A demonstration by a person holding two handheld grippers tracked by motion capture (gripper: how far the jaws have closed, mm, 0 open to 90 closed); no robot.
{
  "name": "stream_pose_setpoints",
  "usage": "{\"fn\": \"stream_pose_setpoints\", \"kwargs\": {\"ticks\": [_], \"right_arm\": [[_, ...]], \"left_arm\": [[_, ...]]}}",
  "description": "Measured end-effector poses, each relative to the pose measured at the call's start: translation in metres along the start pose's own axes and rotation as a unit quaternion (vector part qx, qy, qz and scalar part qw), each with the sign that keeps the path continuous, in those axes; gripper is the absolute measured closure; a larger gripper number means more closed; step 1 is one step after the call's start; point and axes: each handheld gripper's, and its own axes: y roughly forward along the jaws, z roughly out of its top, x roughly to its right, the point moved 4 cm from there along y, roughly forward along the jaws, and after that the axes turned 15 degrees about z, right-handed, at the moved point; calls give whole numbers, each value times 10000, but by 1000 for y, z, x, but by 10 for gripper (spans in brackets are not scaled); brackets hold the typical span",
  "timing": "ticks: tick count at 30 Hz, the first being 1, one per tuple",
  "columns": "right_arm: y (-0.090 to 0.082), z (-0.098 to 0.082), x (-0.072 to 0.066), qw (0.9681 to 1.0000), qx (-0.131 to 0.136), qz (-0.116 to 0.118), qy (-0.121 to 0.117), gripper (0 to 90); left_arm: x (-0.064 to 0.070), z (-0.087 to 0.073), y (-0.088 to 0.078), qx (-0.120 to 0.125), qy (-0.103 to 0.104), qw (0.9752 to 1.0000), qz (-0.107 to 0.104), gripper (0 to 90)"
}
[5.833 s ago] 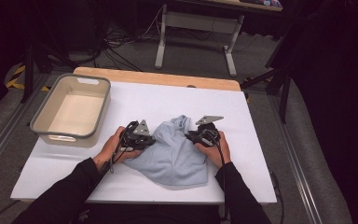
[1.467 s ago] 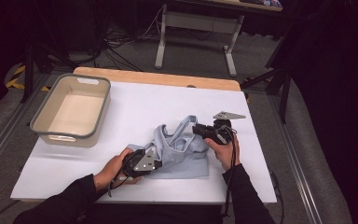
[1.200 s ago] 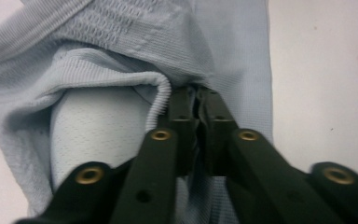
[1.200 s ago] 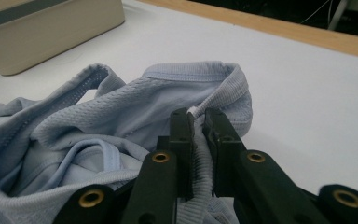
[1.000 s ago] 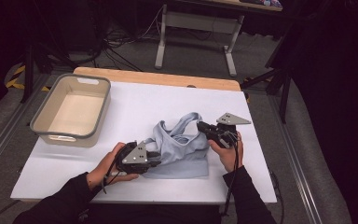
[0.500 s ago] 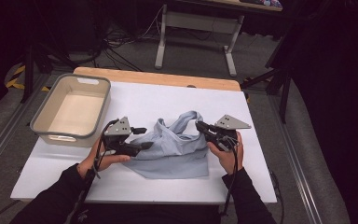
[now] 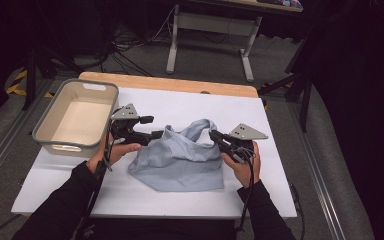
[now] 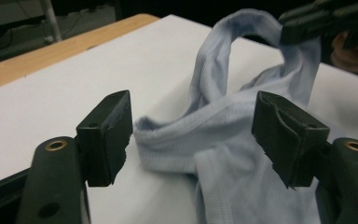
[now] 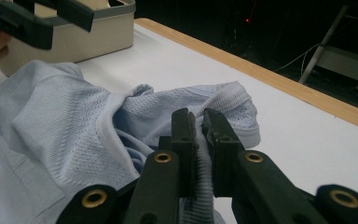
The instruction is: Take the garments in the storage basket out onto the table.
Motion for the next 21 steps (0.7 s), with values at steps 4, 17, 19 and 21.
{"fn": "stream_pose_setpoints", "kwargs": {"ticks": [4,17,19,21], "right_arm": [[0,0,0,10000,-2,4,1,831],[1,-2,-2,9999,-109,18,-60,831],[2,-3,-2,9999,-133,25,-62,830],[3,-4,-2,9998,-184,25,-84,830]], "left_arm": [[-3,11,2,96,165,9997,150,283],[-9,-18,78,-1427,443,9878,441,234],[-10,-22,84,-1516,329,9872,366,253],[-14,-26,88,-1584,159,9869,260,291]]}}
